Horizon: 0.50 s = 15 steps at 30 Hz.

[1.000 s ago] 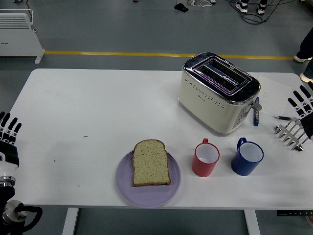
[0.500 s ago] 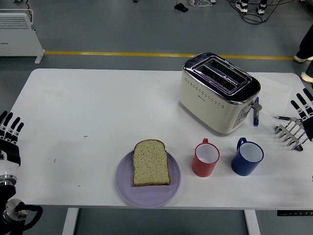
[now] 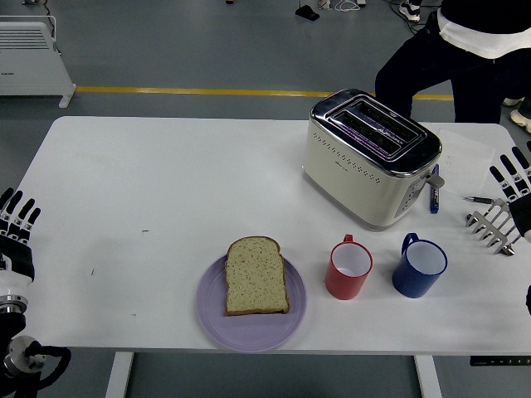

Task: Push plate across desktop,pick up the break from the machine,place the break in the plate

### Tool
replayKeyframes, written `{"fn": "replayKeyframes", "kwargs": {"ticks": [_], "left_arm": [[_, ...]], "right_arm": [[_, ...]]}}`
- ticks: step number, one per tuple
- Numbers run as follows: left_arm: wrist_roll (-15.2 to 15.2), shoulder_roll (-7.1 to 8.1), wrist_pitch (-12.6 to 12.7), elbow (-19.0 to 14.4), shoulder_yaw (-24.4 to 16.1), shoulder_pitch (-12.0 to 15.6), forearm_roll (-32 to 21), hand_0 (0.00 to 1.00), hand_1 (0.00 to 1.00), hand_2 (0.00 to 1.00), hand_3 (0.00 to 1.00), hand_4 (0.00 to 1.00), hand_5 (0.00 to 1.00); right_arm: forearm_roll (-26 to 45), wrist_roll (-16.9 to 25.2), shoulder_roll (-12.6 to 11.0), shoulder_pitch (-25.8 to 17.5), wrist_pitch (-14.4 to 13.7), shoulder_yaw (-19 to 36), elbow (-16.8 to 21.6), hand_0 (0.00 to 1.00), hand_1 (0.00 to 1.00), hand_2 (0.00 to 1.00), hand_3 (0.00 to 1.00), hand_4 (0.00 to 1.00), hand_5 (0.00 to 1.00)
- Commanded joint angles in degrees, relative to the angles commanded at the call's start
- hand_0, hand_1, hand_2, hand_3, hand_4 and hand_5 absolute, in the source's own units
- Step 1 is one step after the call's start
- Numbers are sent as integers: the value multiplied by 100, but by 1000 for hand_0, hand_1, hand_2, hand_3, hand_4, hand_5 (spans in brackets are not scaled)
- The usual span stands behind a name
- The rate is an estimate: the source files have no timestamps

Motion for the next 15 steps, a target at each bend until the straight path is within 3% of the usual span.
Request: {"fn": "replayKeyframes", "kwargs": {"ticks": [5, 15], "left_arm": [[487, 0, -129, -39, -86, -9, 163, 766, 771, 816, 739, 557, 998], [932, 0, -411, -124, -242, 49, 322, 775, 774, 817, 740, 559, 998]], "right_arm": [[100, -48, 55, -40, 74, 109, 1, 788, 775, 790, 800, 496, 554], [132, -117, 106, -111, 169, 221, -2, 780, 762, 781, 787, 496, 543]]}}
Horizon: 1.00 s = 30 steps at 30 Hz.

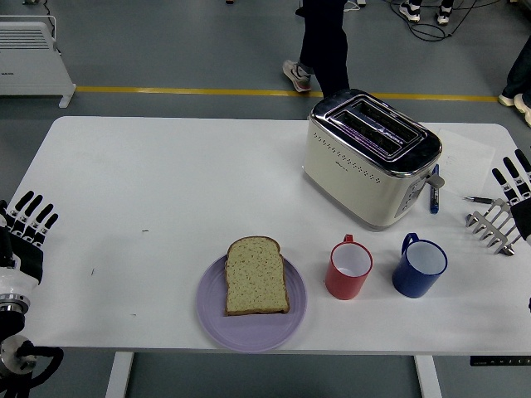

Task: Push plate across desktop,pick up the break from the machine,place the break in the plate

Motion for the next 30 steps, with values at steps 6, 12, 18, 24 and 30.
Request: {"fn": "replayKeyframes", "kwargs": {"ticks": [6, 12, 18, 24, 30], "left_arm": [[179, 0, -211, -36, -72, 24, 93, 780, 776, 816, 740, 559, 998], [274, 0, -394, -88, -115, 55, 186, 780, 778, 821, 746, 562, 998], [217, 0, -371, -98, -149, 64, 158, 782, 779, 821, 746, 565, 998], [174, 0, -337, -93, -187, 50, 121, 782, 779, 821, 746, 565, 998], [140, 0, -302, -91, -195, 16, 98, 781, 780, 820, 745, 564, 998]], "right_arm": [[-17, -79, -2, -24, 22, 17, -32, 780, 761, 781, 783, 481, 510], [-34, -146, -2, -44, 26, 27, -72, 778, 759, 780, 782, 475, 498], [95, 3, 2, -38, 122, 15, -113, 775, 758, 781, 782, 480, 501], [81, 29, 2, -15, 131, 27, -154, 775, 758, 781, 782, 480, 501], [71, 6, 13, 11, 123, 29, -170, 775, 754, 780, 780, 478, 498]]}}
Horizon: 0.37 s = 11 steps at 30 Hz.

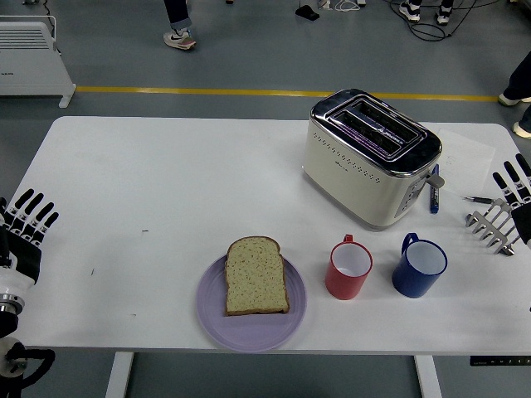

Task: Push plate across desktop,pick up the break from the machine,place the break in the plate

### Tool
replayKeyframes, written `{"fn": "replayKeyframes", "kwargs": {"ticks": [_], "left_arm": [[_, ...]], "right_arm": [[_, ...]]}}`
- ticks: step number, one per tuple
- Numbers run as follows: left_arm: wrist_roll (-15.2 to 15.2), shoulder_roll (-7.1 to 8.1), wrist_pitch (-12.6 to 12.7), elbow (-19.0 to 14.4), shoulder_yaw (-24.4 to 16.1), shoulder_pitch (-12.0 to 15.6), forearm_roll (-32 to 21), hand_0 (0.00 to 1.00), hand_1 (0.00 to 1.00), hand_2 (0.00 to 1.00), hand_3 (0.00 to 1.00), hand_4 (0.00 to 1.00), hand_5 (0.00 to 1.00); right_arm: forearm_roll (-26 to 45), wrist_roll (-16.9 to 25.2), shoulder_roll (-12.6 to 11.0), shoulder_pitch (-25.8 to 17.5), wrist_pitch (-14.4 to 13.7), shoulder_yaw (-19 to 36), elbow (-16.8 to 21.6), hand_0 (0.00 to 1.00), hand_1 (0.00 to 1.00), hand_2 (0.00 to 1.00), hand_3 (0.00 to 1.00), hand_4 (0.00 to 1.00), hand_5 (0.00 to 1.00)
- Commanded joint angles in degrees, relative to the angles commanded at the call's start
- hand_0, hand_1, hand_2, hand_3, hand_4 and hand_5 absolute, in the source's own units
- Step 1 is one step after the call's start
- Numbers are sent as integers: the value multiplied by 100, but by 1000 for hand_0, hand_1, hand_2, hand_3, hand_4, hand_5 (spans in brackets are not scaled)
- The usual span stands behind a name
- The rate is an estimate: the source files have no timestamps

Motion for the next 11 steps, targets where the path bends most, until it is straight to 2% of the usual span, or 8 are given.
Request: {"fn": "replayKeyframes", "kwargs": {"ticks": [11], "left_arm": [[-20, 0, 29, 30, -12, -11, -17, 783, 780, 818, 742, 571, 998]], "right_arm": [[-3, -20, 10, 15, -3, 12, 30, 774, 753, 778, 776, 477, 499]]}}
